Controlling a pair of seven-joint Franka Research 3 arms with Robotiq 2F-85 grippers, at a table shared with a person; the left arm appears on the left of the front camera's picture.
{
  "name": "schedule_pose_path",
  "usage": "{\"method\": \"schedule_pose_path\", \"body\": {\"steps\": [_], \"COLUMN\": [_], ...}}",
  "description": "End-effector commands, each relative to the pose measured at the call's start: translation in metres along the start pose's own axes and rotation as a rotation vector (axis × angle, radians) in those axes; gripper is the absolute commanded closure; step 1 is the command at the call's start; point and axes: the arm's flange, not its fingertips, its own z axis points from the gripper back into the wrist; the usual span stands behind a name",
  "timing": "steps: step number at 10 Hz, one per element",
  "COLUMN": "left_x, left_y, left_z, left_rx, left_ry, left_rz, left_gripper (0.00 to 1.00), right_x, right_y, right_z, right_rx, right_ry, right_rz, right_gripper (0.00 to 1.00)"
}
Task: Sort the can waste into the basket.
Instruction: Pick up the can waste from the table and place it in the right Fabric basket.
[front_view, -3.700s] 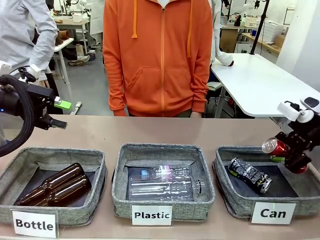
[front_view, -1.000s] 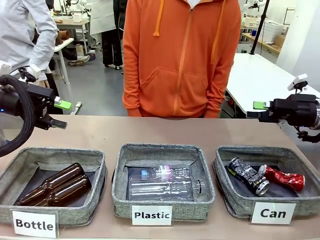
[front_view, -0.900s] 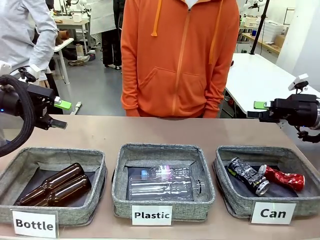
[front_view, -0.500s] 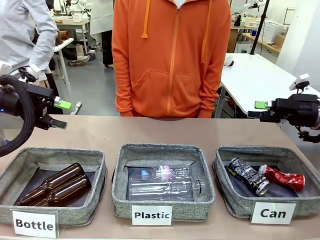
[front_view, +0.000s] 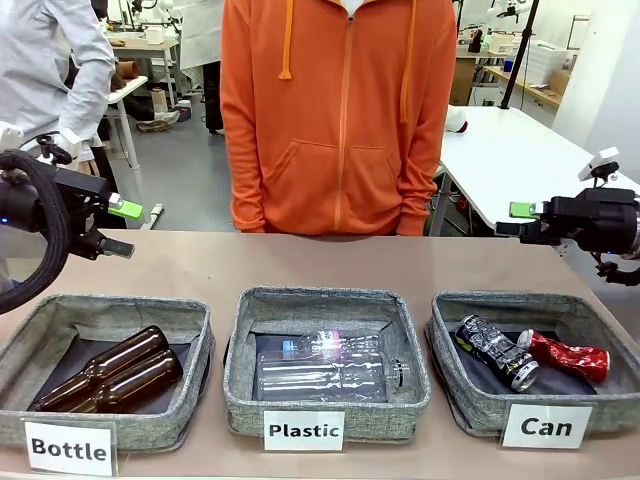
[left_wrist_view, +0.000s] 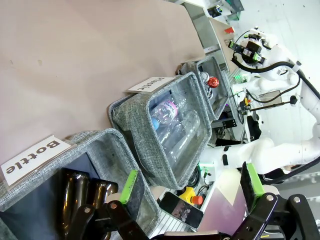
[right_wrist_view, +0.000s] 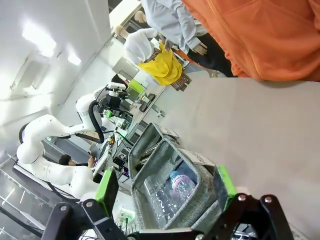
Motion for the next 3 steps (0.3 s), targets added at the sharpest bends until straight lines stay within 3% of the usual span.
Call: {"method": "schedule_pose_path", "body": {"steps": [1,3], "left_x": [-0.0016,-0.0016], "left_y": [-0.0002,-0.0002], "left_z": [0.0007,0.0007], "left_rx": [0.0,0.0], "left_ry": [0.004,0.004], "left_rz": [-0.017,-0.017], "left_gripper": [0.0,0.0], "right_x": [0.0001,0.0001], "right_y": [0.0011,0.0011], "right_z": [0.0006,0.0006], "right_rx": [0.013,0.013], "right_ry": [-0.004,-0.004], "right_rz": [0.002,0.002], "right_gripper": [0.0,0.0]}}
